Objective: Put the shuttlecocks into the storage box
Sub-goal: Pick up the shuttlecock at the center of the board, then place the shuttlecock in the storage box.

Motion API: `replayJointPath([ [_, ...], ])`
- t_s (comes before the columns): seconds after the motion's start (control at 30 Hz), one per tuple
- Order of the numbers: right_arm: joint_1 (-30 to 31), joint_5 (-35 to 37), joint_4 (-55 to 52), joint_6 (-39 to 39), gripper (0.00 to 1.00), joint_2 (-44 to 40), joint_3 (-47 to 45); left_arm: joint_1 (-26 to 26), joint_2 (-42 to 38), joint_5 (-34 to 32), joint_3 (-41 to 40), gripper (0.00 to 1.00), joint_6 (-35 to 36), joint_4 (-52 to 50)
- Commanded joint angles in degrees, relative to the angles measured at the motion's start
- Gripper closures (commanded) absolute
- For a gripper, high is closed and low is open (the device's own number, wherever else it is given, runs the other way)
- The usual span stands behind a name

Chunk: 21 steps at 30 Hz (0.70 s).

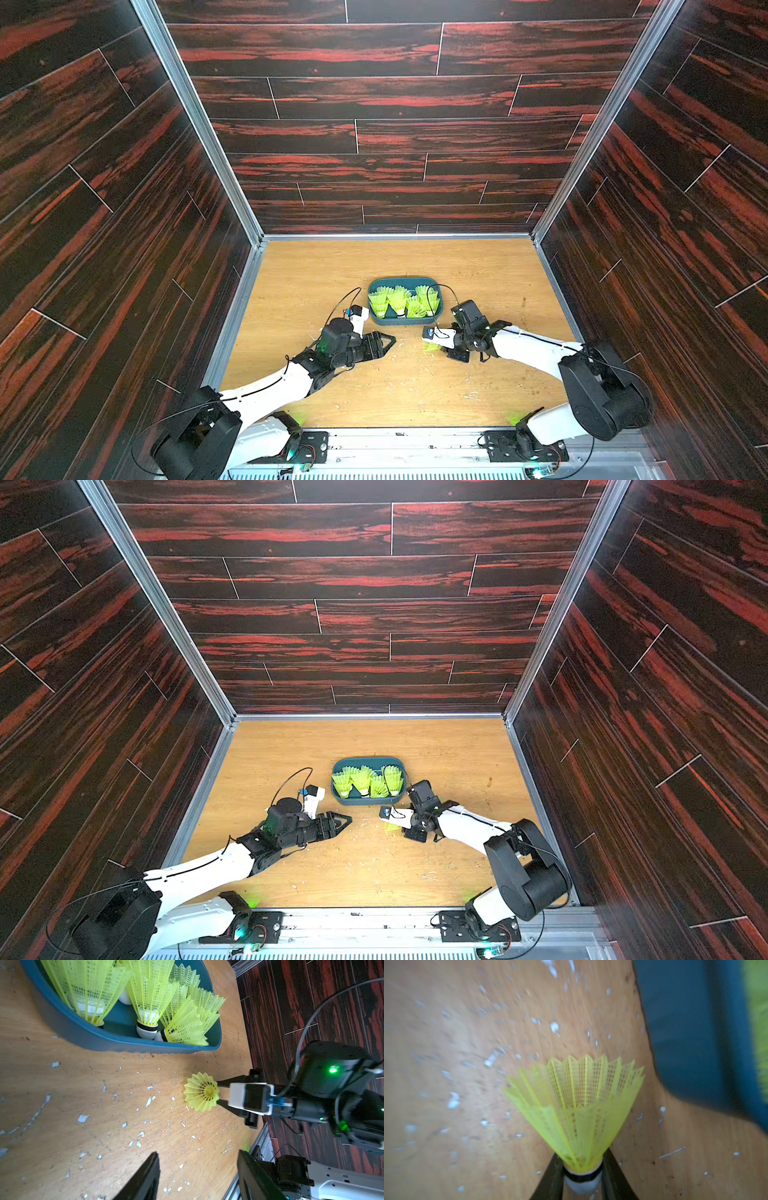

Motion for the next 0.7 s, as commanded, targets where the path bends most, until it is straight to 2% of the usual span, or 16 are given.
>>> replayJointPath([
  [0.0,1.46,-4.31,-5.44,1.74,0.81,-2.23,2.46,0.06,-0.36,0.07,0.95,0.37,1.07,-0.15],
  [0.37,5.83,-14.36,-10.74,10.17,0.84,-6.92,3.30,0.00,-3.26,-1.02,3.82,0.37,4.04,-6.54],
  [0.5,5.65,-15.13,-10.16,16.83,0.86,-7.99,5.67,0.04,-7.41,-3.85,5.82,0.37,5.95,-11.02],
  [0.67,4.47,-19.31,-8.58,26.32,0.85,-7.21,10.47,1.23,-10.56,-5.41,10.10,0.36,8.65,-18.15],
])
